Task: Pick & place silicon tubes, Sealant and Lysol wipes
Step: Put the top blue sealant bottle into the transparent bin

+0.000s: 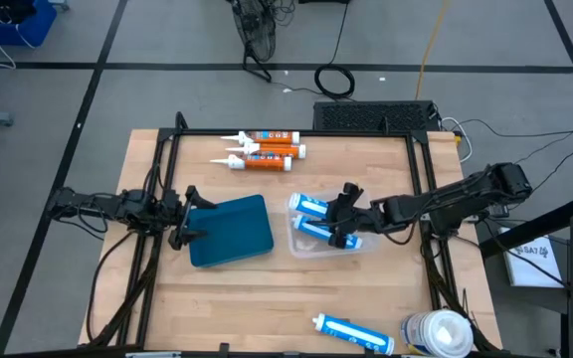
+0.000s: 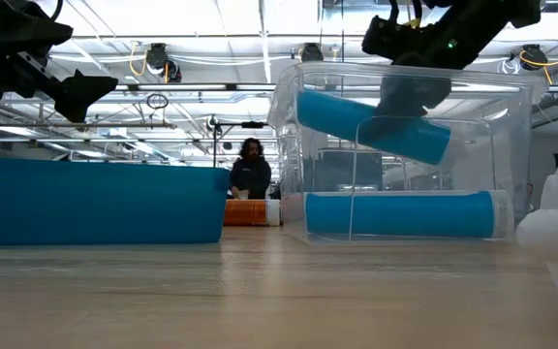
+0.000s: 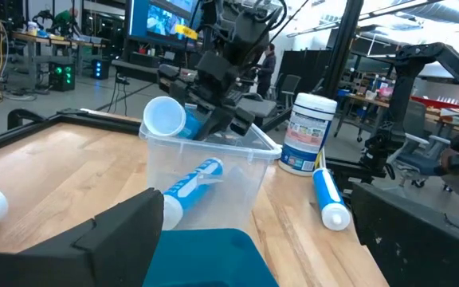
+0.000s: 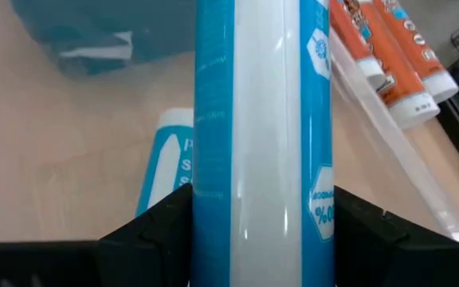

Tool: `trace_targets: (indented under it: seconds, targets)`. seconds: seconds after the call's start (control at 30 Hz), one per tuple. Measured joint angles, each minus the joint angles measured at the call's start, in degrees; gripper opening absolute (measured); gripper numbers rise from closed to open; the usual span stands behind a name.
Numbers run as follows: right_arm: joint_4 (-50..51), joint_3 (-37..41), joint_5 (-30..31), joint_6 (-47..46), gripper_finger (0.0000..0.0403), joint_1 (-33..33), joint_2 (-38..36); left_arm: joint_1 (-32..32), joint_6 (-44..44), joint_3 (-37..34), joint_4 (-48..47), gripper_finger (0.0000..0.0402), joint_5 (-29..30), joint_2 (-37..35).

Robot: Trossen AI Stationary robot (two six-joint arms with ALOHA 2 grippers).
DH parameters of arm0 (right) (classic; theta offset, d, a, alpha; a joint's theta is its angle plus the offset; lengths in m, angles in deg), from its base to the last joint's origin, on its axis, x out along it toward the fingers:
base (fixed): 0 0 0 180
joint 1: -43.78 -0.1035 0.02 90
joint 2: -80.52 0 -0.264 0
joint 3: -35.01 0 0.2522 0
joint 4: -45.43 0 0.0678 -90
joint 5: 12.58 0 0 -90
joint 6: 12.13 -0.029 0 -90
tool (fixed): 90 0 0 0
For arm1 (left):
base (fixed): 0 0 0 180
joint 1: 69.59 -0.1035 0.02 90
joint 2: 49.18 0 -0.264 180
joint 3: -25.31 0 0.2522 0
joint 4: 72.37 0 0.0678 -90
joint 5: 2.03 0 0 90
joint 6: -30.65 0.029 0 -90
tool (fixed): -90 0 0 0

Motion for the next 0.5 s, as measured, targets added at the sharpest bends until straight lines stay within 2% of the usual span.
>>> trace_targets:
  seconds: [0.4,0.5]
  targets:
    - [1.17,0.32,-0.43,-0.91,0.0208,-0.13,0.0,0.0,0.0,0.02,0.0,0.0395,0.01,0.0]
    - [1.73,0.32,-3.17,-2.49,0.0208,-0.13,0.0,0.0,0.0,0.0,0.0,0.0395,0.0,0.0]
